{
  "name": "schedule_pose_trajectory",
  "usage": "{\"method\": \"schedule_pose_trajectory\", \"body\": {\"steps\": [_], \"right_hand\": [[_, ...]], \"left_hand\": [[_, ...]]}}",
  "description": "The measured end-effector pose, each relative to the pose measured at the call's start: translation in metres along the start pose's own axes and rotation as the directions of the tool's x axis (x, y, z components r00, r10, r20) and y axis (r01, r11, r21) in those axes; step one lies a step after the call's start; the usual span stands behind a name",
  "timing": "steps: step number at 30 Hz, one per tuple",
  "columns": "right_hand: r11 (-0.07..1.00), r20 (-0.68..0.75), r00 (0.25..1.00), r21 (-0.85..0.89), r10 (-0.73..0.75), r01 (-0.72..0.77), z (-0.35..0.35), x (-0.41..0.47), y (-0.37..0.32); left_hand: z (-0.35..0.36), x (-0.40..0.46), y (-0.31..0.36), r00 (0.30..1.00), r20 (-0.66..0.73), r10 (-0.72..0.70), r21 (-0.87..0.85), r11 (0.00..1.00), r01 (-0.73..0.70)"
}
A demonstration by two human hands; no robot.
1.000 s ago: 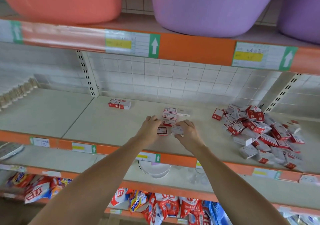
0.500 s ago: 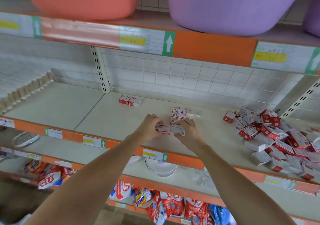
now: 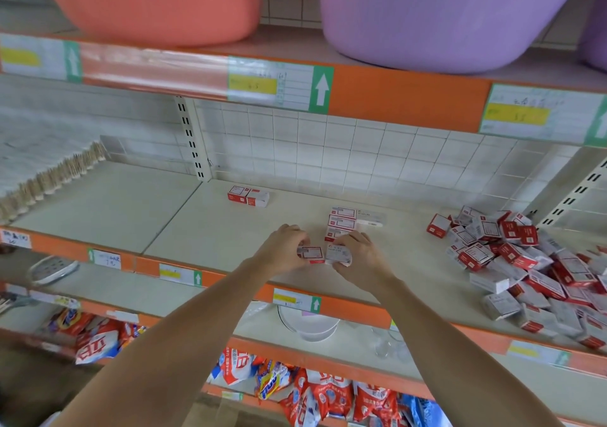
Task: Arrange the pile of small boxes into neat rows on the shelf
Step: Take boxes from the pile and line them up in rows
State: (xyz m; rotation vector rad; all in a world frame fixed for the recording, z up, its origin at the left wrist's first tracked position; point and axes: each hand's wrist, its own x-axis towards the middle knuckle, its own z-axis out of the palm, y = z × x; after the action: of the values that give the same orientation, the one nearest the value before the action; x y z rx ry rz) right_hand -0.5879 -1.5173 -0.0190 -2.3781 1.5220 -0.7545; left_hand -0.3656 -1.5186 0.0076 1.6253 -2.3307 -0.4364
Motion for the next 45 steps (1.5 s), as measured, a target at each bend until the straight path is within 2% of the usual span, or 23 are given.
{"method": "schedule_pose_trajectory", "body": {"steps": [6,12,18,21,32,45], "right_hand": [[0.999,0.056,0.997,-0.001,0.043,-0.043,-0.001,0.002,0.003],[0.998,0.075,0.995,-0.01,0.067,-0.066,-0.005,0.001,0.007],[0.993,0.059,0.992,-0.013,0.114,-0.113,-0.013,-0.004,0.02],[0.991,0.055,0.989,-0.014,0.134,-0.133,-0.016,-0.006,0.023],[0.99,0.036,0.989,0.019,0.142,-0.142,-0.017,-0.008,0.03],[0.987,0.052,0.985,-0.003,0.163,-0.164,-0.029,-0.017,0.044]], "left_hand": [[0.0,-0.001,0.003,0.998,0.051,-0.038,-0.023,0.999,0.039],[-0.002,0.003,0.018,0.995,0.086,-0.043,0.04,0.998,0.04],[-0.006,0.002,0.019,0.958,0.285,0.013,-0.128,0.992,0.024],[-0.007,0.003,0.015,0.941,0.332,0.061,-0.117,0.993,-0.023],[0.003,0.013,0.025,0.96,0.233,0.156,-0.141,0.982,-0.125],[0.017,0.032,0.03,0.989,0.041,0.144,0.008,0.989,-0.145]]}}
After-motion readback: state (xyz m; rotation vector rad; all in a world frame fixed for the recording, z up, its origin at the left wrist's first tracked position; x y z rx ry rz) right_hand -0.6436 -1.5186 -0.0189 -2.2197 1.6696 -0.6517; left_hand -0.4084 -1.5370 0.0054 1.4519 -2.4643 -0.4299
